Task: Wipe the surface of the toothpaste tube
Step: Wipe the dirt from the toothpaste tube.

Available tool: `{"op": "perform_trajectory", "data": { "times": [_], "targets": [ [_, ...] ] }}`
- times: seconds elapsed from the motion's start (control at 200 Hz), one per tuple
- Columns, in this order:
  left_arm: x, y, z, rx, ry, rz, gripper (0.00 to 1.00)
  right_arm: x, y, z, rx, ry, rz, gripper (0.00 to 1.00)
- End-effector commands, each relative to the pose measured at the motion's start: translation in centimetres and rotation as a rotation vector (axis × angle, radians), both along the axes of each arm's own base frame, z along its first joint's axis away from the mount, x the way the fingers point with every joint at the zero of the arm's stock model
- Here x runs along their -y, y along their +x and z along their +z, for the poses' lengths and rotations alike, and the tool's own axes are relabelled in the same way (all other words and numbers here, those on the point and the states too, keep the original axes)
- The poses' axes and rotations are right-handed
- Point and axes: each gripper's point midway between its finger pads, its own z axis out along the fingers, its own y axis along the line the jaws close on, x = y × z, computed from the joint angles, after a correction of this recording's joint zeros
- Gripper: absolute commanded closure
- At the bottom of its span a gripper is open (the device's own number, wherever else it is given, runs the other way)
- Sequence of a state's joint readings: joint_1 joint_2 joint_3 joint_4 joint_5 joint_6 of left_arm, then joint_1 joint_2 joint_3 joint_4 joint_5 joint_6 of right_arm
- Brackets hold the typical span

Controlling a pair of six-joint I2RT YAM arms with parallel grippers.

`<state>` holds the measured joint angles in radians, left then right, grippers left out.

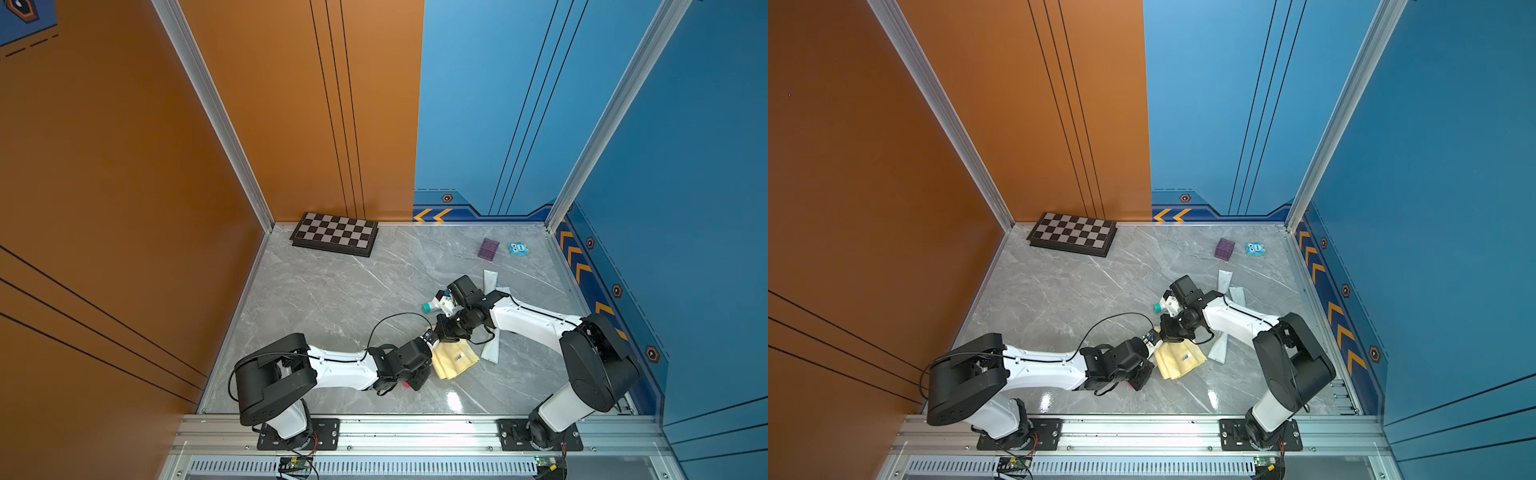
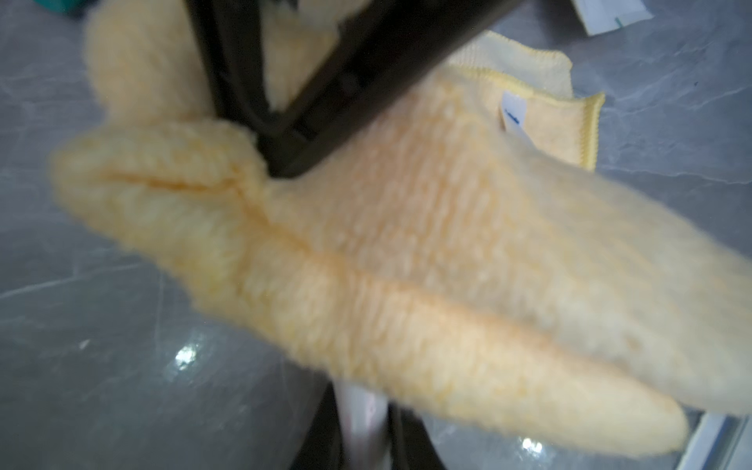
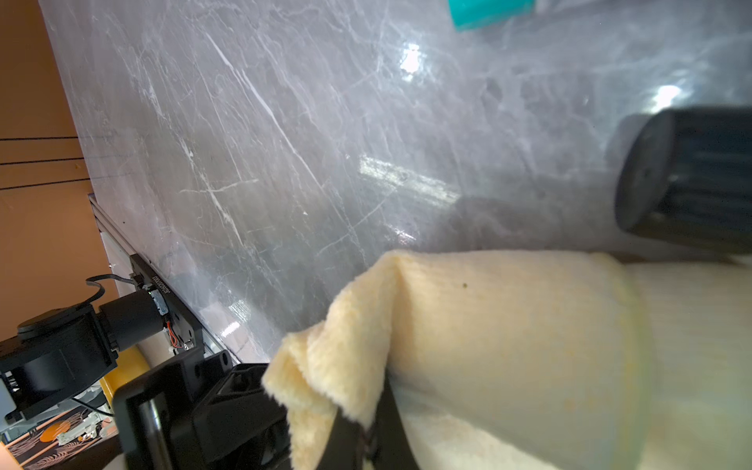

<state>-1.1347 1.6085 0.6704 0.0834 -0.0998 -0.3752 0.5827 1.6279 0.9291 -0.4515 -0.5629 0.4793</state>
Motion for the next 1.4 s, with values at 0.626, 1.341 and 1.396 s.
{"op": "perform_trajectory", "data": {
  "times": [0.626,1.341,1.396],
  "targets": [
    [-6.4,-4.1,-6.5,-0.143,0.315,-0.074,0.82,3.8,-3.4,-6.7,-0.037,-0.276,-0.002,1.00],
    [-6.3,-4.0,-6.7,-0.148,0.328,-0.075,0.82,5.3,1.1,0.9,-0.002,0.049,-0.195,1.00],
    [-6.3,-3.9,-6.7,-0.146,0.329,-0.075,0.82,4.7,0.5,0.2,-0.016,0.032,-0.166,1.00]
  ]
}}
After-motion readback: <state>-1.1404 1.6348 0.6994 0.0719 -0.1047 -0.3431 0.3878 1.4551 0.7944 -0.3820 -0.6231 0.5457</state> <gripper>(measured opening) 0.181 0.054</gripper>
